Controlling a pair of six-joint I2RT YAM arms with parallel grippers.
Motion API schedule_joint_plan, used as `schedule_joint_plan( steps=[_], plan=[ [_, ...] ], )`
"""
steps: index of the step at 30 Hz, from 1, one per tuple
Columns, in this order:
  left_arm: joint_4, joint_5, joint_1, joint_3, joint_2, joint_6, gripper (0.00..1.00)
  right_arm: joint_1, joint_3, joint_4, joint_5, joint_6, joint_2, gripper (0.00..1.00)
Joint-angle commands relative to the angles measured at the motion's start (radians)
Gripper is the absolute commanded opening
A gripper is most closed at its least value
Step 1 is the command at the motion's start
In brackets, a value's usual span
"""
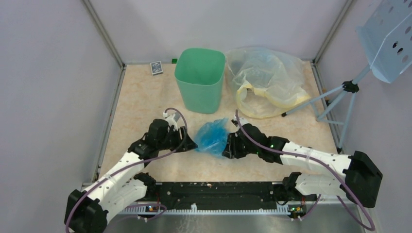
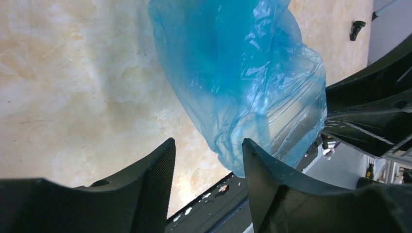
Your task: Put the trash bags into the trash bin
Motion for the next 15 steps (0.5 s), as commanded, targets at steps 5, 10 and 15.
schedule_joint_plan(
  steps=[5, 10, 15],
  plan=[
    [-0.153, -0.157, -0.002, 0.267, 0.021, 0.147, 0.73, 0.014, 0.150, 0.015, 0.275, -0.046, -0.072, 0.50],
    [-0.189, -0.157, -0.003, 0.456, 0.160, 0.242, 0.85, -0.007, 0.240, -0.002, 0.267, -0.081, -0.002, 0.63],
    [-0.109, -0.138, -0.078, 0.473, 0.302, 0.238, 0.82, -0.007, 0.236, 0.080, 0.116, -0.039, 0.121, 0.57]
  ],
)
